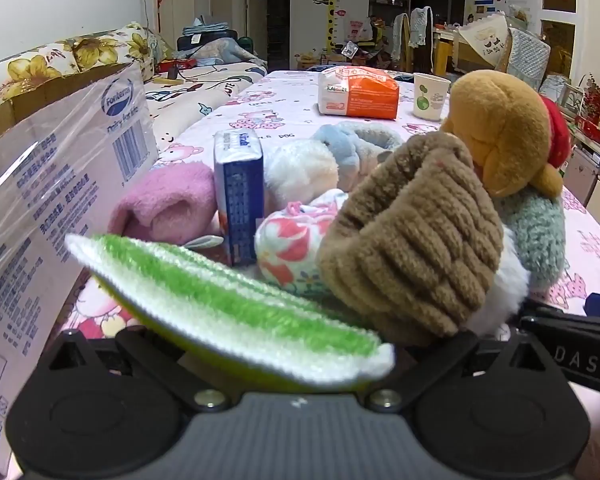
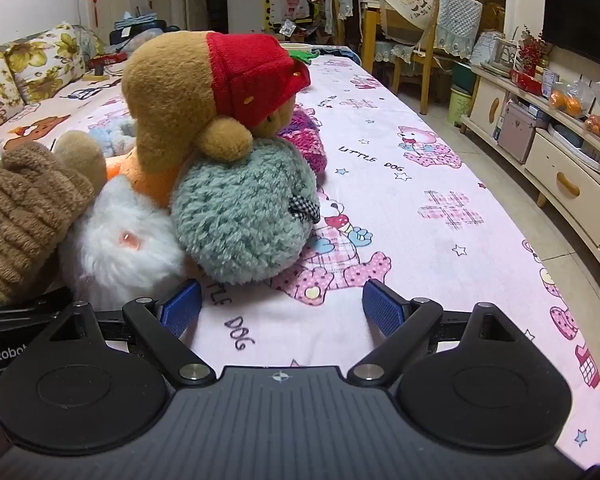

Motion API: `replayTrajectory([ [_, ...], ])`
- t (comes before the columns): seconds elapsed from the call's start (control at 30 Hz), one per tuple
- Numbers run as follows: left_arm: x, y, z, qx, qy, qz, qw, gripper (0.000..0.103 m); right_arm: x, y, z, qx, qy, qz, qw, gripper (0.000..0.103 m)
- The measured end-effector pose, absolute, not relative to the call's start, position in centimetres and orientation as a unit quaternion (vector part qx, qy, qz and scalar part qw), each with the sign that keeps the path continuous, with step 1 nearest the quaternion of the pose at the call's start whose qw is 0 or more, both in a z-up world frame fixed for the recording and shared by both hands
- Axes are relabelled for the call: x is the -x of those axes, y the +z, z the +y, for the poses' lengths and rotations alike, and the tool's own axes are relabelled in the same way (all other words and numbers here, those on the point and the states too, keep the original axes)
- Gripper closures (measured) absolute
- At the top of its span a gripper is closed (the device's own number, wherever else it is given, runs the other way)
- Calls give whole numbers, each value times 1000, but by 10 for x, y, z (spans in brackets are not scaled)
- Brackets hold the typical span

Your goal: Organize soft objects

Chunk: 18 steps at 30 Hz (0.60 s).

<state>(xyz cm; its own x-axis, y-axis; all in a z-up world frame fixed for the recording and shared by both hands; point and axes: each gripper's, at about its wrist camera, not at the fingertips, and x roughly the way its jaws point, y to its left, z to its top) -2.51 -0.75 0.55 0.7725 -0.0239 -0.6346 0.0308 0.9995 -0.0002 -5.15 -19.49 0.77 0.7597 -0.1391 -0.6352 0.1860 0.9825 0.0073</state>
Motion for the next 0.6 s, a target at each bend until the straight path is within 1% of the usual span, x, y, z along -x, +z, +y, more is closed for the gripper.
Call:
replayTrajectory([
  [0.3, 39, 11, 13, -7, -29, 333, 943, 1, 70, 11, -191, -34, -71, 351, 933, 0],
  [0.6, 68, 32, 28, -23, -33, 296, 954, 1, 94, 15, -190, -19, -76, 342, 936, 0],
])
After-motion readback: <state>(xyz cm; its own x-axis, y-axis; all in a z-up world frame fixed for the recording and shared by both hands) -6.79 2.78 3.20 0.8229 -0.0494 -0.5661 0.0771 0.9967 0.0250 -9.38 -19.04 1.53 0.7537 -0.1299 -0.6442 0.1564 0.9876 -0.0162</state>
